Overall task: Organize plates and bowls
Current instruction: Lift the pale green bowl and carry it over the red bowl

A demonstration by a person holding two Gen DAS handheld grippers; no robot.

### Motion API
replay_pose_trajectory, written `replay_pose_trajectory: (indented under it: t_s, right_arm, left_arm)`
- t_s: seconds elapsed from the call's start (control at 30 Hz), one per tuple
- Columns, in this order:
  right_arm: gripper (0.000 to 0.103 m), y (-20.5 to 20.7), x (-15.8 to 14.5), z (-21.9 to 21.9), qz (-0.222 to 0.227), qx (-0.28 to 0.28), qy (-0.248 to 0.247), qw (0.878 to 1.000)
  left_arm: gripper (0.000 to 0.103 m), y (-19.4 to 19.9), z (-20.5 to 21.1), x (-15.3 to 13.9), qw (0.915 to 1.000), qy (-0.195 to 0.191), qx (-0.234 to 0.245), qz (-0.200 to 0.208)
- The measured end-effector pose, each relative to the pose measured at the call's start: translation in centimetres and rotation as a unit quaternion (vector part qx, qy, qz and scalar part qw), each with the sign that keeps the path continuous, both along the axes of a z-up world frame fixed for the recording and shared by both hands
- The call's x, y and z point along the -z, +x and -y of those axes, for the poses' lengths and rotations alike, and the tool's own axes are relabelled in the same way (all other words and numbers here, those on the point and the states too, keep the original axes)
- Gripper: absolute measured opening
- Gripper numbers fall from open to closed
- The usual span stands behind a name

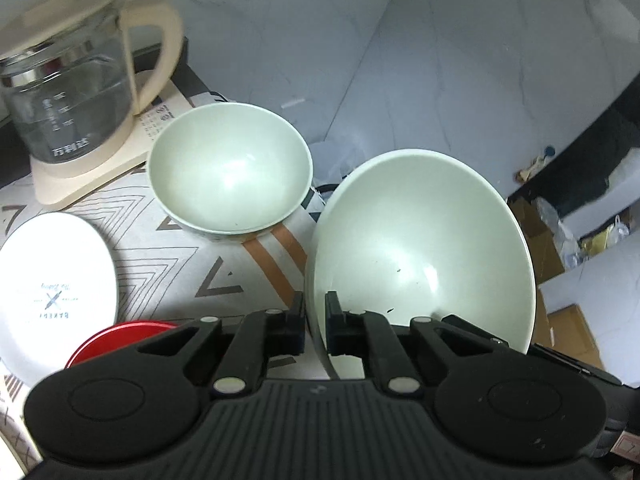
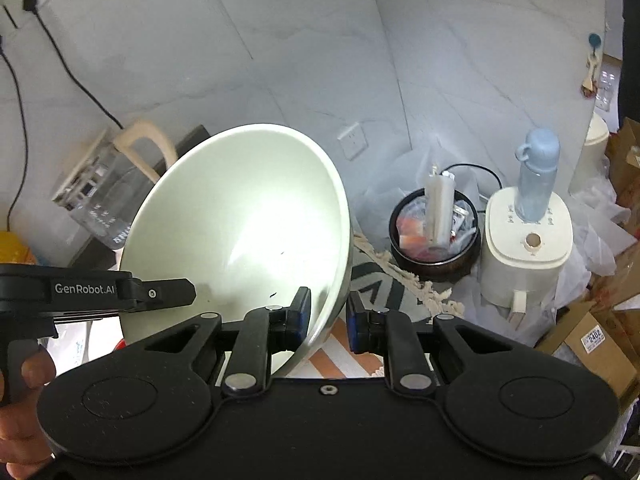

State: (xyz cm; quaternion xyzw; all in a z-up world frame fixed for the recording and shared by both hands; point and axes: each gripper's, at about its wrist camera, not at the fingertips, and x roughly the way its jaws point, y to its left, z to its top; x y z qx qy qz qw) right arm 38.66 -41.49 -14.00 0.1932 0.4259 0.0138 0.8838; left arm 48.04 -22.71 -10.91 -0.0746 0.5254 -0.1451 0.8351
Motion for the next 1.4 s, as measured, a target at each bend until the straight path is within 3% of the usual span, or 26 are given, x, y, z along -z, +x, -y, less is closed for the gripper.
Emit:
replay_pose_trajectory:
  t_s: [0.7,1.4]
  right_arm:
    - [0.019,-2.6,-2.5,-5.0,0.040,-0.074,0.011,0.996]
    - [0.019,-3.4,-1.0,-11.4,0.007,-0.163,-0.006,0.987]
  left_arm:
    - [0.008,-5.7,-5.9,-3.7,0.9964,0.012,-0.077,0.033]
    - [0.008,-9.6,-12.0,-1.1,0.9893,0.019,-0.144,-0.009]
